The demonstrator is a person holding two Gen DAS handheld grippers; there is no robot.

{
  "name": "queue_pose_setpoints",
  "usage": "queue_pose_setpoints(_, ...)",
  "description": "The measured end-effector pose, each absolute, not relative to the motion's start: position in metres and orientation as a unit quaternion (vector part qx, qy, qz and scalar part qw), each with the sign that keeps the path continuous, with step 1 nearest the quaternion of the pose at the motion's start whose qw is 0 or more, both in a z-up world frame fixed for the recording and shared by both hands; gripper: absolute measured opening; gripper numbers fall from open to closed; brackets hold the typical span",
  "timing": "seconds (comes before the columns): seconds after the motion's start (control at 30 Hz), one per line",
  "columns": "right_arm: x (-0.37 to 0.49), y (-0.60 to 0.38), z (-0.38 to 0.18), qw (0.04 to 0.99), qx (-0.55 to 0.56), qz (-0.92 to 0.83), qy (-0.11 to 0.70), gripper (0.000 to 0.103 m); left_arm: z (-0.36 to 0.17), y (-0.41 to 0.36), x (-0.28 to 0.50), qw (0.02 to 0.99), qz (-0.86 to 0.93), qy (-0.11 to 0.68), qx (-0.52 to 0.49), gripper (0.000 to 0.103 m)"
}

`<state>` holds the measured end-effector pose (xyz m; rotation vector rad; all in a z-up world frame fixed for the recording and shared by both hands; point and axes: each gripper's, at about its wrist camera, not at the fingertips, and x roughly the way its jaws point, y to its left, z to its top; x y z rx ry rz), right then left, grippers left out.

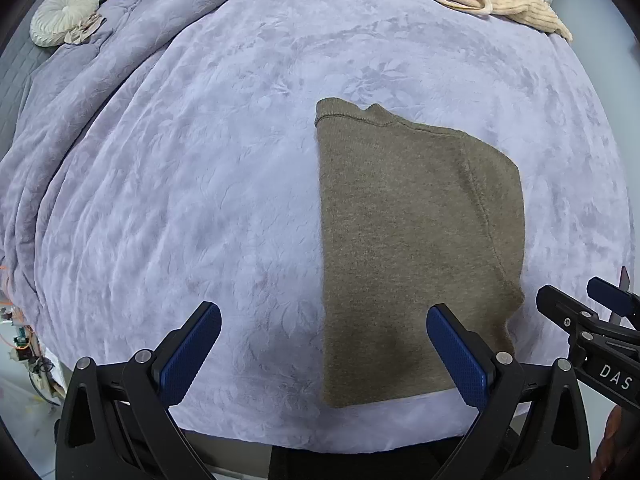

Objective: Fold small clothes

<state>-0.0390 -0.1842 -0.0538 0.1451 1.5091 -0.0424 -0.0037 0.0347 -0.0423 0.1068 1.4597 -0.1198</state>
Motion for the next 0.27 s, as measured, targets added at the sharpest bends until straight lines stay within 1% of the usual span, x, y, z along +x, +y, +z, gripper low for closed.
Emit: queue_pose_setpoints(0.27,-0.0388,-0.1831,-0.0541,0.726,0.065,-0.020,0.685,0.085,-0.0370,0.0289,-0.0049,0.749,-0.068,0.657,0.057,0.103)
